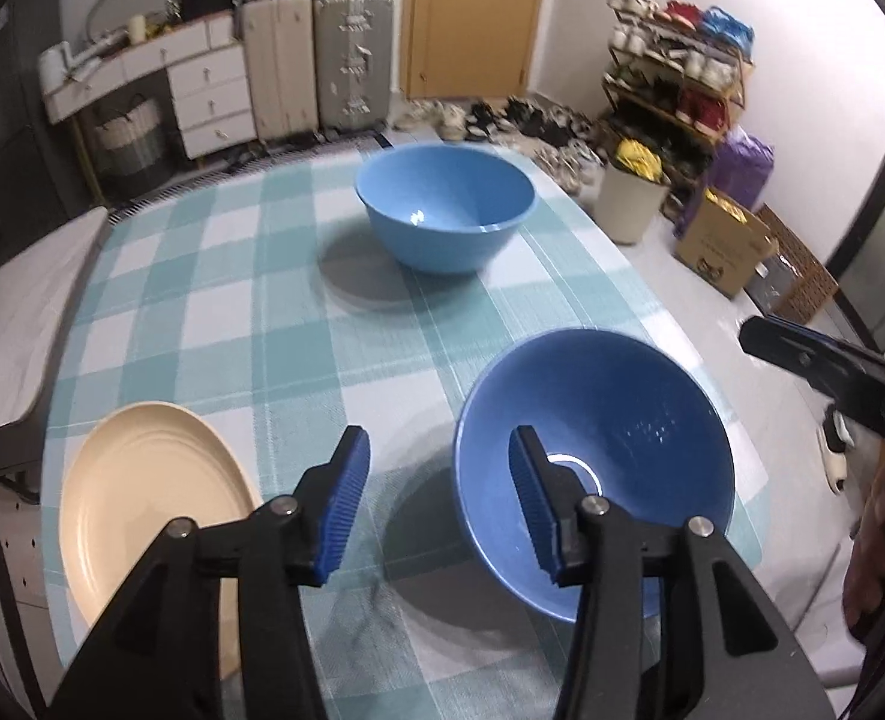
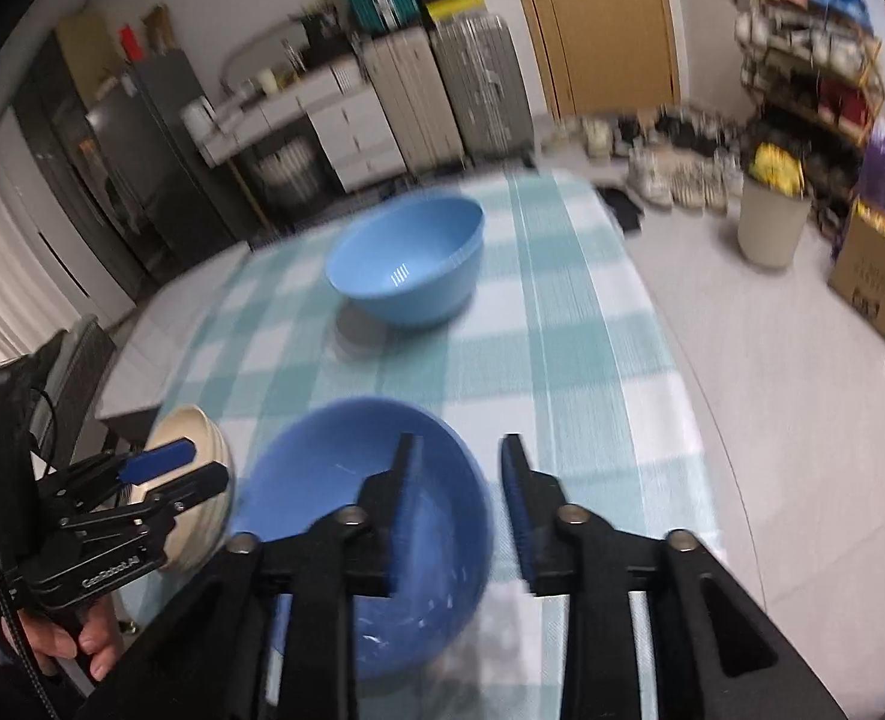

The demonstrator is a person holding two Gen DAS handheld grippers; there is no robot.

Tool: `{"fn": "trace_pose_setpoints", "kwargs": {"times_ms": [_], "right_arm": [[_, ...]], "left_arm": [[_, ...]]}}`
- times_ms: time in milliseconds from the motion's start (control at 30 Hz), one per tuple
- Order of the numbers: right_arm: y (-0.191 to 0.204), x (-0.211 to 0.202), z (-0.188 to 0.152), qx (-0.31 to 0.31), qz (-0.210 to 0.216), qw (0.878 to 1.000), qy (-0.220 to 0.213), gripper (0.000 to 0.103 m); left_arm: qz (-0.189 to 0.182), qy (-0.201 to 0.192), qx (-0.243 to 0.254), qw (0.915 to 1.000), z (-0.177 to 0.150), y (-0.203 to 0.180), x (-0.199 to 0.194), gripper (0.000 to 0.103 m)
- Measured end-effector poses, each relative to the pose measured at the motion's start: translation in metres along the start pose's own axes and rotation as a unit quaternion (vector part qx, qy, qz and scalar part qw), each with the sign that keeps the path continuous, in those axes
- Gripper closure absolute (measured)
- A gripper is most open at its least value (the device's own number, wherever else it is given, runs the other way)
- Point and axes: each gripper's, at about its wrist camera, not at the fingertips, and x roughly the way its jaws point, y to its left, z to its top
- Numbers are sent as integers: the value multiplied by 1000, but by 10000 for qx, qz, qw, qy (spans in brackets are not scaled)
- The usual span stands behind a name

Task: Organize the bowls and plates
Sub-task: 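Open both tools to release the nested blue bowls, then move both open tools to the rim of the separate blue bowl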

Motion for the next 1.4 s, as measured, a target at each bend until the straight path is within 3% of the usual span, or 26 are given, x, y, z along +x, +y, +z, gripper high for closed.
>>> {"fn": "trace_pose_setpoints", "kwargs": {"times_ms": [33,133,233,333,400,433,467,600,767,933,1000,1067,1100,1200,1267,1400], "right_arm": [[4,-4,-3,-39,-8,9999,-156,53],[20,-21,-12,-326,-95,9964,-782,39],[36,-36,-19,-507,-6,9893,-1370,16],[51,-49,-26,-691,145,9800,-1861,13],[59,-54,-31,-777,200,9748,-2083,8],[60,-55,-32,-784,232,9736,-2132,5],[60,-56,-33,-720,303,9727,-2184,4],[54,-55,-39,-475,594,9720,-2223,1],[47,-53,-45,-440,559,9723,-2227,1],[23,-52,-45,36,887,9740,-2086,1],[18,-54,-47,136,1014,9722,-2105,1],[16,-52,-48,60,1714,9677,-1848,1],[16,-50,-47,45,1777,9700,-1659,1],[20,-47,-49,-104,1512,9774,-1475,1],[22,-48,-51,-224,1167,9821,-1460,1],[20,-58,-52,-235,954,9810,-1672,0]], "left_arm": [[29,-80,-7,10000,0,0,-2,54],[163,-338,-111,9992,-2,2,-8,54],[172,-472,-269,9984,-3,4,-10,53],[330,-583,-327,9972,-4,4,-11,51],[468,-676,-288,9962,-3,3,-13,42],[508,-707,-235,9959,-1,2,-14,22],[553,-772,-213,9952,0,2,-17,6],[799,-1422,-314,9861,-2,3,-35,0],[1480,-1808,-291,9719,-4,3,-44,0],[1031,-1771,-831,9752,-7,22,-55,0],[1142,-1823,-887,9726,-7,27,-59,0],[1222,-1862,-915,9706,-7,28,-63,0],[1288,-1876,-937,9692,-8,29,-65,0],[1932,-1887,-1123,9563,-10,33,-70,0],[2054,-1952,-1149,9521,-12,36,-73,0],[2023,-2041,-1167,9507,-16,40,-78,0]]}}
